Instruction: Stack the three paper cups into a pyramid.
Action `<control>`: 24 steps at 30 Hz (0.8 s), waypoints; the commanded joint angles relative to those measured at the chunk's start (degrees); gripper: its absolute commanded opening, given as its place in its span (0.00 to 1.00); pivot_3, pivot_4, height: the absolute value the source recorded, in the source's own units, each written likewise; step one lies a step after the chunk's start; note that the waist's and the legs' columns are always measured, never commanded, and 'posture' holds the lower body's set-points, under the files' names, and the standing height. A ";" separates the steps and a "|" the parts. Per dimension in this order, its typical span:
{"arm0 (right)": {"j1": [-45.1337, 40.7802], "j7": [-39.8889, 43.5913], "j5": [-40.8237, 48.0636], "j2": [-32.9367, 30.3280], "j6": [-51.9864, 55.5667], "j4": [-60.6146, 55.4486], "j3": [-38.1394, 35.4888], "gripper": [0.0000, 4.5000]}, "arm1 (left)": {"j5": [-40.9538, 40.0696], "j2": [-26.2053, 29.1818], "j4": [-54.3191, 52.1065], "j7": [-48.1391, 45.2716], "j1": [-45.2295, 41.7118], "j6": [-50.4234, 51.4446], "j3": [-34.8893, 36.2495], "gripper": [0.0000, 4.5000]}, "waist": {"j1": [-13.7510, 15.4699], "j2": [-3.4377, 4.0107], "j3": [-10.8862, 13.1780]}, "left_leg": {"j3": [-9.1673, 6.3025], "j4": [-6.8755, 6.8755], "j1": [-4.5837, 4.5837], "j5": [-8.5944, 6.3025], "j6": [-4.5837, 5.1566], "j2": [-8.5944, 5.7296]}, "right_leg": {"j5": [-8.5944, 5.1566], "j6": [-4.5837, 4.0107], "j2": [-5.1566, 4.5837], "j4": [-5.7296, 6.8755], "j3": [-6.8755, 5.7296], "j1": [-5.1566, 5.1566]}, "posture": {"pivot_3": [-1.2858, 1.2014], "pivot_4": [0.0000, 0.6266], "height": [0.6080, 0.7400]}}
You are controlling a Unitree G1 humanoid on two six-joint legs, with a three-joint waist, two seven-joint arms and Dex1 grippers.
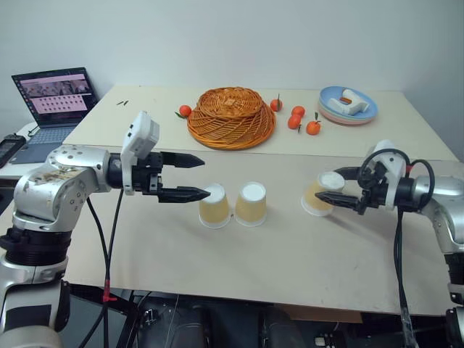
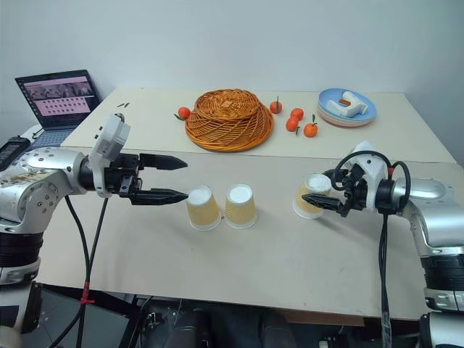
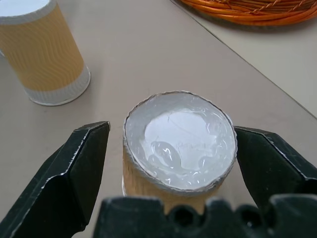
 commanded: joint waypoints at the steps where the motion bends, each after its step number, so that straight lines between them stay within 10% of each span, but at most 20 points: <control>1: -2.09 -0.25 0.42 0.23 0.29 -0.65 -0.55 1.00 | 0.12 0.81 -1.32 0.05 -0.28 -1.53 1.15 1.00 | -0.02 0.00 0.00 | 0.00 0.00 -0.01 0.00 0.00 0.00 | 0.00 0.00 -0.01 0.00 0.00 0.00 | 0.52 0.24 0.13; 10: -2.31 -0.03 -0.08 0.52 -0.17 -0.20 -0.03 0.60 | 0.22 0.94 -1.41 0.43 0.08 -1.91 1.11 1.00 | -0.01 0.00 0.00 | 0.00 0.00 -0.02 0.00 0.01 0.00 | 0.00 0.00 -0.01 -0.01 0.00 0.00 | 0.52 0.24 0.13; 24: -20.88 -0.67 4.20 3.11 7.17 -1.39 0.94 0.60 | 0.29 0.62 1.37 2.64 1.32 -2.26 3.25 1.00 | -0.60 0.17 0.15 | 0.00 -0.04 0.04 0.00 0.00 -0.02 | 0.00 0.00 0.03 0.03 0.10 -0.05 | 0.52 0.24 0.13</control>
